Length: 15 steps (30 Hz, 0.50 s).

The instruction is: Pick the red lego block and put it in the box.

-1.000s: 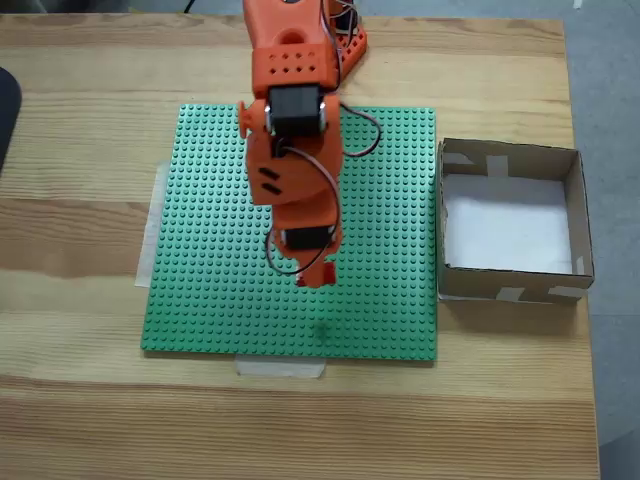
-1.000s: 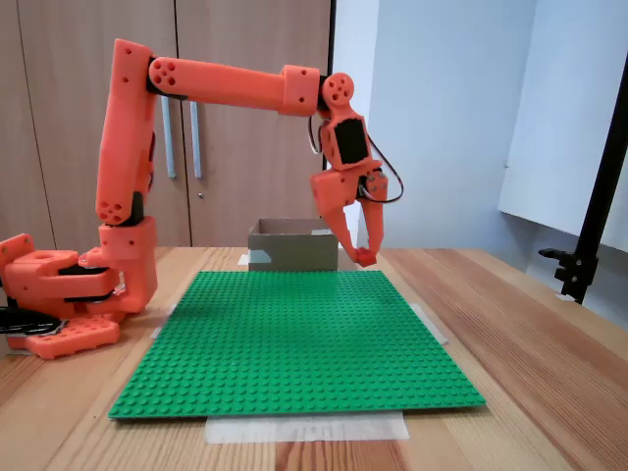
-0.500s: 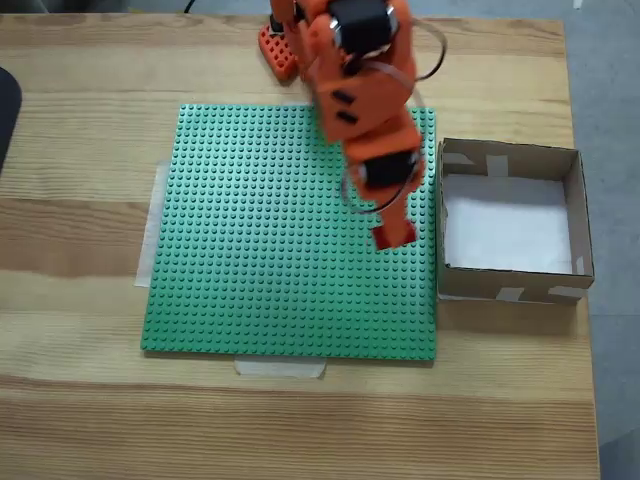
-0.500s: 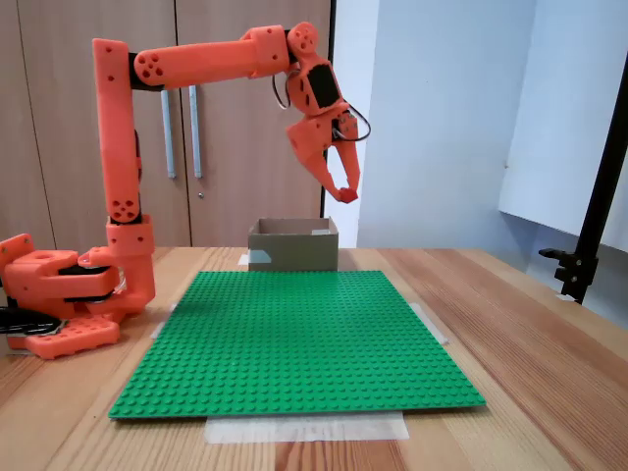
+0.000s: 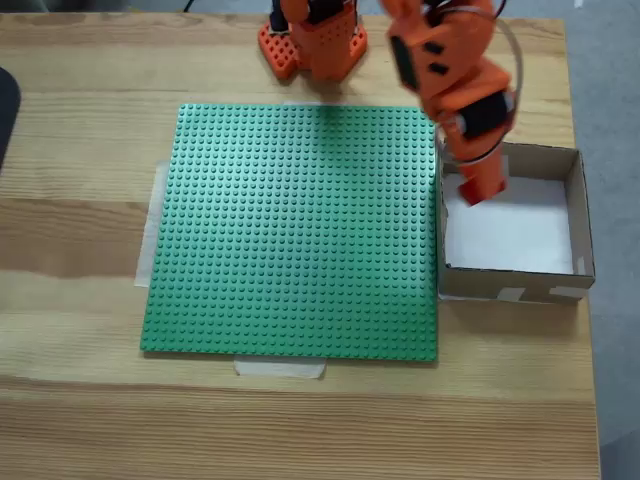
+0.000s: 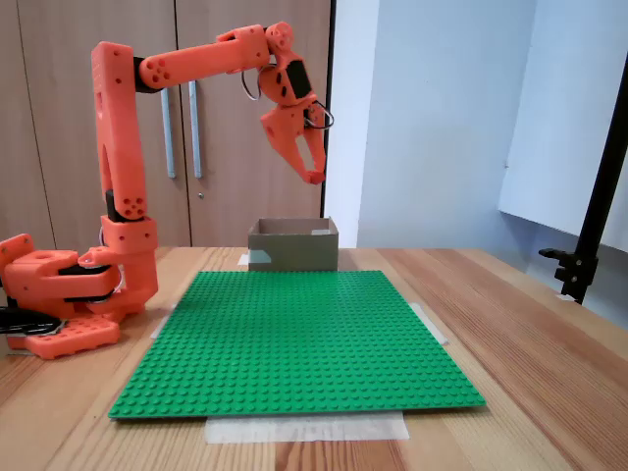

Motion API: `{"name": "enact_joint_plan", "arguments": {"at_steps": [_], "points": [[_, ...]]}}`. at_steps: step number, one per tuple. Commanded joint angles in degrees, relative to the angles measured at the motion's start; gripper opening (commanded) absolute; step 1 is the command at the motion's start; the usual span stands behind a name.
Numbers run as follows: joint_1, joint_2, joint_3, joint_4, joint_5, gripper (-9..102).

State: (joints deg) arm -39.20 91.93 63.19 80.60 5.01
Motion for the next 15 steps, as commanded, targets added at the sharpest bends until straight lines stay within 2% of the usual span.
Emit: {"name": "enact_joint_plan", "arguments": {"at_steps": [1, 15], "points": [[-2.2, 2.72, -1.32, -0.7, 0.62, -1], [-6.33, 2.11, 7.65, -7.73, 0.79, 1]]}}
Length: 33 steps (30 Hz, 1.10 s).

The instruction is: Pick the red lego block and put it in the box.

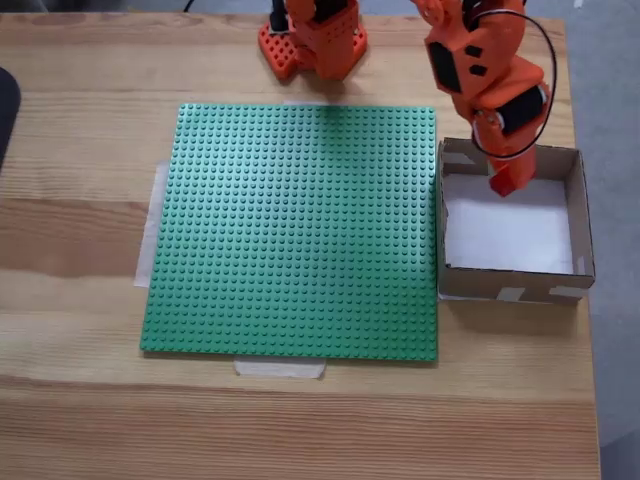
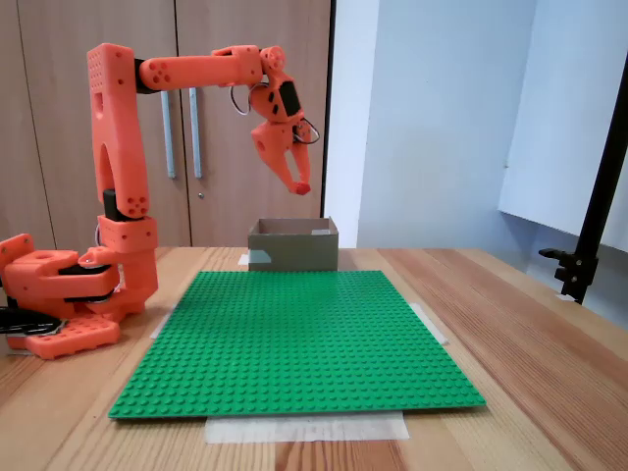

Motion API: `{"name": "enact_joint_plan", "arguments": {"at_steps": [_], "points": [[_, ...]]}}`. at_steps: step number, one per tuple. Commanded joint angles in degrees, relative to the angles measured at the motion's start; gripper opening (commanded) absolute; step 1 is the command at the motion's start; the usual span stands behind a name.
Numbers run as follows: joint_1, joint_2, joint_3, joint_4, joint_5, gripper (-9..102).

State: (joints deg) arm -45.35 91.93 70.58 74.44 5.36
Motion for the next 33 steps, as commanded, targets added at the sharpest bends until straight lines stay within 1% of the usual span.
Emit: {"name": "enact_joint_plan", "arguments": {"at_steps": [1, 4, 11, 17, 27, 33], "points": [[-0.18, 2.11, 1.23, -2.46, 0.53, 2], [-0.35, 2.11, 3.69, -4.83, 0.35, 3], [-2.46, 1.85, 6.68, -7.21, 0.62, 4], [-3.6, 1.67, 8.61, -8.17, 1.14, 6], [-3.16, 1.67, 9.4, -9.4, 2.37, 14], [-2.9, 1.85, 9.76, -9.32, 2.99, 16]]}}
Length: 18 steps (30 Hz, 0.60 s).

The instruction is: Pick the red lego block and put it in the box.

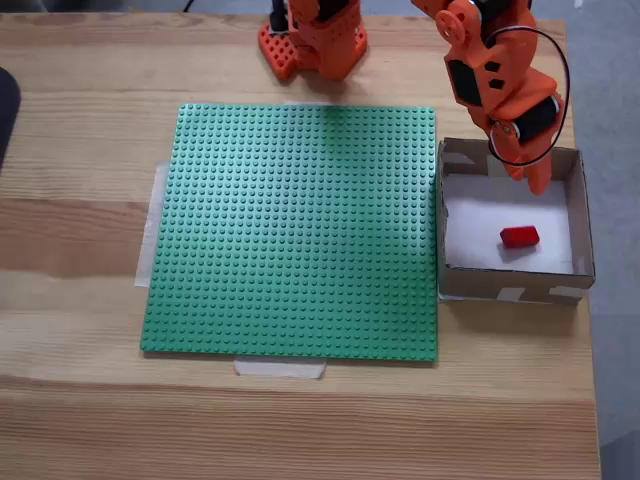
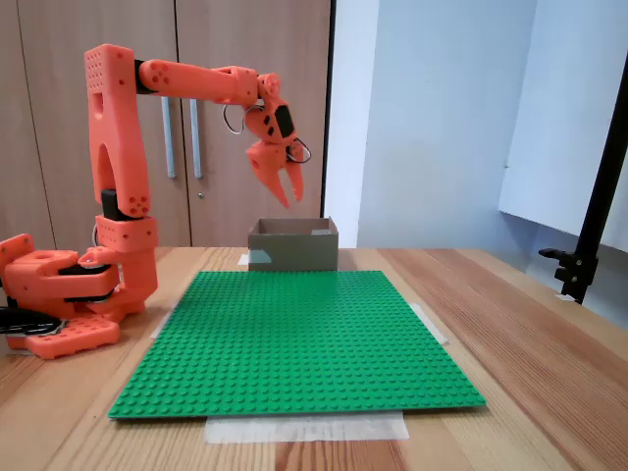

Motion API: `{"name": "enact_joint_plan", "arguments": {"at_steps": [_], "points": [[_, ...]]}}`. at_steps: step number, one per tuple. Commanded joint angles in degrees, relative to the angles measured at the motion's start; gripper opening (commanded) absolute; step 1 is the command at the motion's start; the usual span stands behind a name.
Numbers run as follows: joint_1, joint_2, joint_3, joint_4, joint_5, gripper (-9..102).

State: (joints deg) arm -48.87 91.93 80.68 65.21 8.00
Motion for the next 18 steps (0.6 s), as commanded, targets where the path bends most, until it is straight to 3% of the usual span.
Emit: {"name": "enact_joint_plan", "arguments": {"at_steps": [1, 18], "points": [[0.7, 2.02, -0.35, 0.09, 0.35, 16], [4.04, 14.15, 5.89, -0.88, -1.85, 12]]}}
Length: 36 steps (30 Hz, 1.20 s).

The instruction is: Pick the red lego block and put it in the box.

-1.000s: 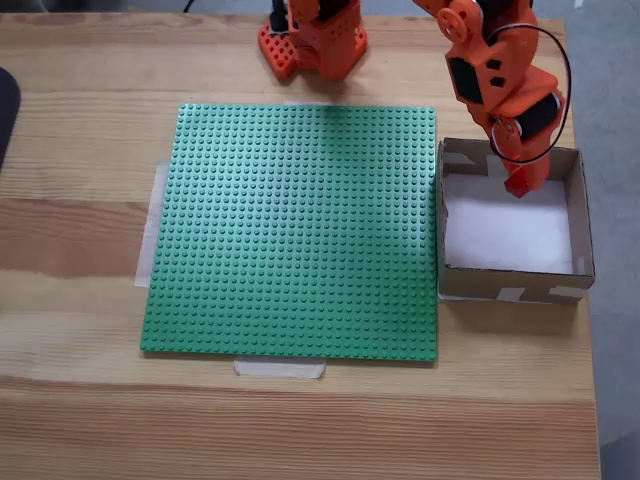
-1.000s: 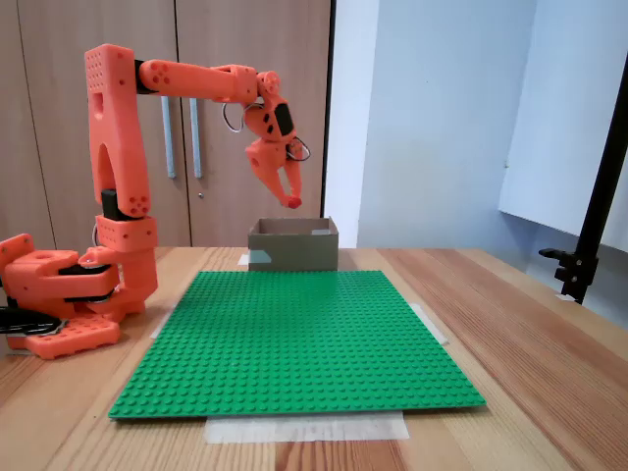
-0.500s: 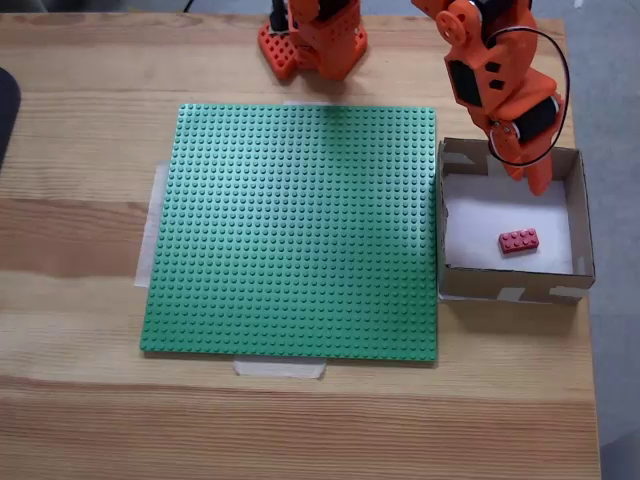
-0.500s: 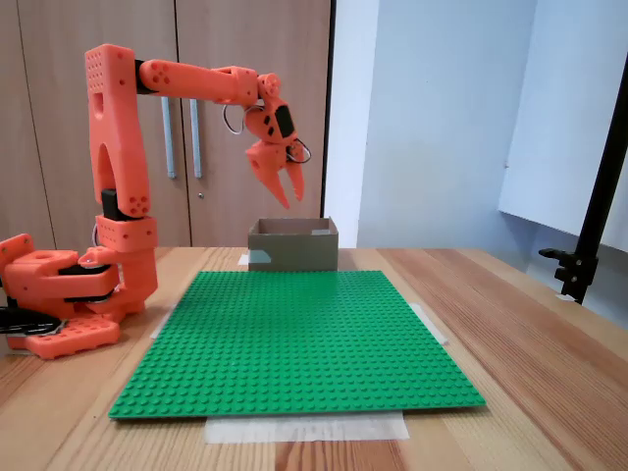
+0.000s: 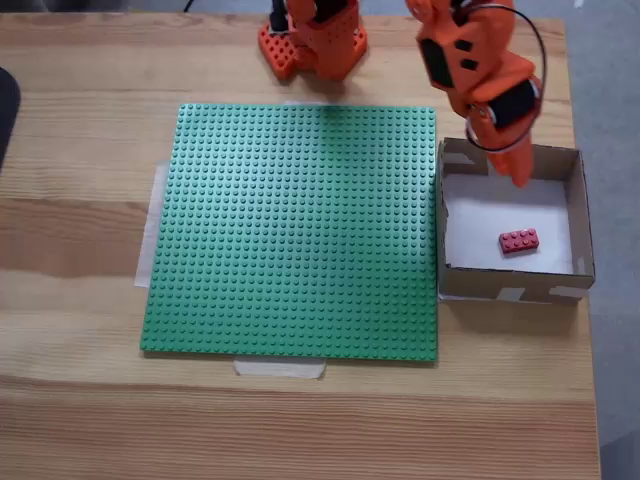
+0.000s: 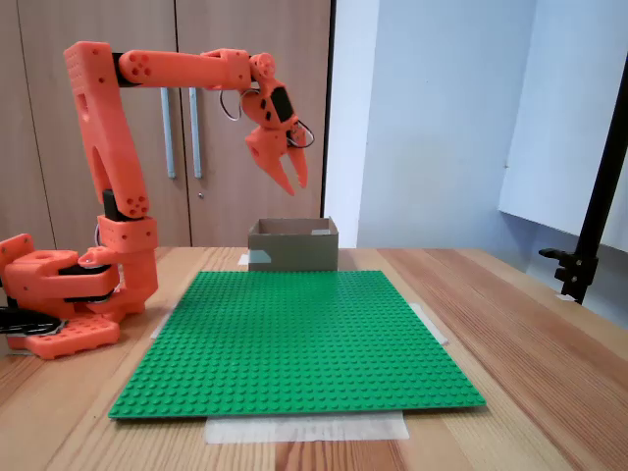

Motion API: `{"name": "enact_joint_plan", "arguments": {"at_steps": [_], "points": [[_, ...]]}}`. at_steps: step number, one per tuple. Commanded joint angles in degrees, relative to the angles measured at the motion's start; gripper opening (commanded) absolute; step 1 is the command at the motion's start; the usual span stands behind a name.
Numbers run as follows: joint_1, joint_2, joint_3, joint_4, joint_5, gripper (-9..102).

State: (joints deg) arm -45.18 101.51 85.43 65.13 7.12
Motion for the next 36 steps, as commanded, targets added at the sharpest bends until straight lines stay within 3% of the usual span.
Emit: {"name": "enact_joint_plan", "arguments": {"at_steps": [1, 10, 26, 36], "points": [[0.44, 5.8, 2.37, -1.14, -1.14, 12], [4.66, 16.08, 11.43, -4.31, -2.72, 7], [26.19, 30.32, 21.36, -3.78, -7.65, -1], [35.42, 40.96, 39.2, -12.39, -8.53, -1]]}}
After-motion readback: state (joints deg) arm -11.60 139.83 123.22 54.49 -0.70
